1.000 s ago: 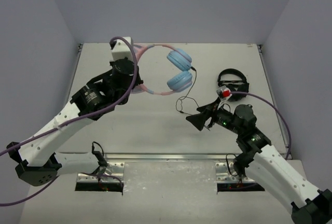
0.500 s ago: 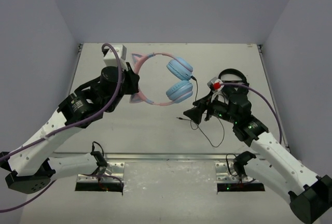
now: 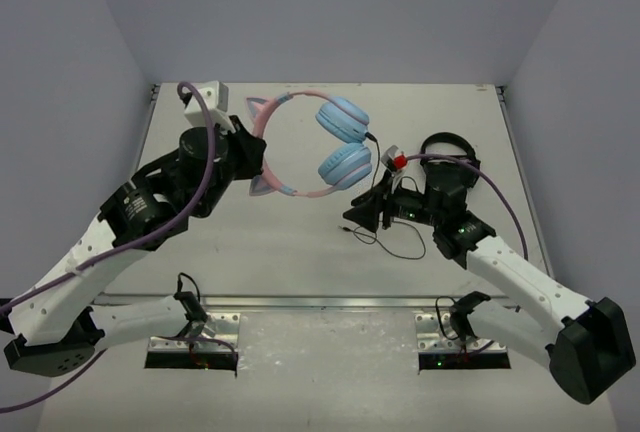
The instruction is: Wrap the headphones
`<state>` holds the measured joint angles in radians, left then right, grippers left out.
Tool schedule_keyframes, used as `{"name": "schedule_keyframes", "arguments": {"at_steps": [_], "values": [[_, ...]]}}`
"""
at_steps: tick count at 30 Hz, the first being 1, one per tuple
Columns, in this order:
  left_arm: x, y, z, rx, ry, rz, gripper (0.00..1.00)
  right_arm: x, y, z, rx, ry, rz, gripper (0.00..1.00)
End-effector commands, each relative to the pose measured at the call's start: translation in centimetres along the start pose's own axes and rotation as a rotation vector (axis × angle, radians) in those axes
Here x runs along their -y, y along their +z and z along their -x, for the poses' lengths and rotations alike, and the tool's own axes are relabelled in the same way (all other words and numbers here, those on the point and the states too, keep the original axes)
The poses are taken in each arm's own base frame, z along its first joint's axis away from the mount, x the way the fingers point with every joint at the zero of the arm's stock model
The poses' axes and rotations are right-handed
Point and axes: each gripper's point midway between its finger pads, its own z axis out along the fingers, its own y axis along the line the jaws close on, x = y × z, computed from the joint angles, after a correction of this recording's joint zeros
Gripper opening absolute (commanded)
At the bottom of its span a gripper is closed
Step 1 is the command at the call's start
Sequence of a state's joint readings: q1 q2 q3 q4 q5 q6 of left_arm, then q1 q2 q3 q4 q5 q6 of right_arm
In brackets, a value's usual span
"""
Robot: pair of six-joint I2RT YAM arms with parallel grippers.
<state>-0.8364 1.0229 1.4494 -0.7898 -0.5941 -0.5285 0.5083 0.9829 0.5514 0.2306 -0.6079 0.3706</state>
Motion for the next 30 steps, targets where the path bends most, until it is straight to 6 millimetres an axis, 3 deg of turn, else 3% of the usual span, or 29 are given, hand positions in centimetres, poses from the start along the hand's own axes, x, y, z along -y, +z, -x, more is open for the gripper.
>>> {"name": "schedule_keyframes", "arguments": {"at_steps": [1, 2, 3, 4, 5, 10, 11, 12, 14, 19, 20, 23, 26, 30], "values": [[1.4, -2.3, 7.0, 0.231, -0.190, -0.084, 0.00, 0.2, 0.4, 1.0, 0.071, -0.047, 0.002, 0.47], [1.1, -2.2, 7.1, 0.240, -0.175, -0.073, 0.00, 1.0, 0.4, 1.0, 0.071, -0.043, -0.038, 0.43], [0.6, -2.0, 7.1, 0.257, -0.172, -0.045, 0.01, 1.2, 0.2, 0.9, 0.060, -0.043, -0.058, 0.24], [0.3, -1.9, 7.2, 0.266, -0.163, -0.029, 0.00, 1.4, 0.1, 1.1, 0.064, -0.046, -0.074, 0.11], [-0.2, -1.8, 7.2, 0.276, -0.156, -0.002, 0.00, 1.8, -0.2, 1.2, 0.067, -0.040, -0.110, 0.05], [-1.8, -0.7, 6.2, 0.301, -0.106, 0.083, 0.00, 1.6, -2.4, 4.3, 0.160, -0.101, -0.195, 0.01], [-2.3, -0.5, 6.1, 0.311, -0.097, 0.111, 0.00, 2.3, -2.9, 4.1, 0.143, -0.097, -0.253, 0.01], [-2.6, -0.2, 5.7, 0.311, -0.079, 0.128, 0.00, 2.1, -3.4, 5.5, 0.160, -0.113, -0.273, 0.01], [-3.0, 0.2, 5.2, 0.308, -0.030, 0.149, 0.00, 2.4, -4.5, 5.7, 0.133, -0.127, -0.330, 0.01], [-1.5, 1.7, 3.0, 0.254, 0.156, 0.050, 0.00, 4.1, -8.4, 9.4, 0.146, -0.181, -0.567, 0.01], [-0.1, 2.2, 1.7, 0.214, 0.210, -0.035, 0.00, 4.1, -9.0, 9.7, 0.139, -0.186, -0.590, 0.01], [0.9, 3.2, -0.7, 0.137, 0.363, -0.103, 0.00, 3.0, -10.2, 12.4, 0.157, -0.217, -0.603, 0.01], [2.0, 4.2, -3.7, 0.049, 0.501, -0.135, 0.00, 1.7, -9.5, 12.9, 0.105, -0.234, -0.528, 0.01], [3.6, 4.3, -9.1, -0.087, 0.748, -0.179, 0.00, 2.1, -8.1, 11.9, 0.004, -0.244, -0.487, 0.01]]}}
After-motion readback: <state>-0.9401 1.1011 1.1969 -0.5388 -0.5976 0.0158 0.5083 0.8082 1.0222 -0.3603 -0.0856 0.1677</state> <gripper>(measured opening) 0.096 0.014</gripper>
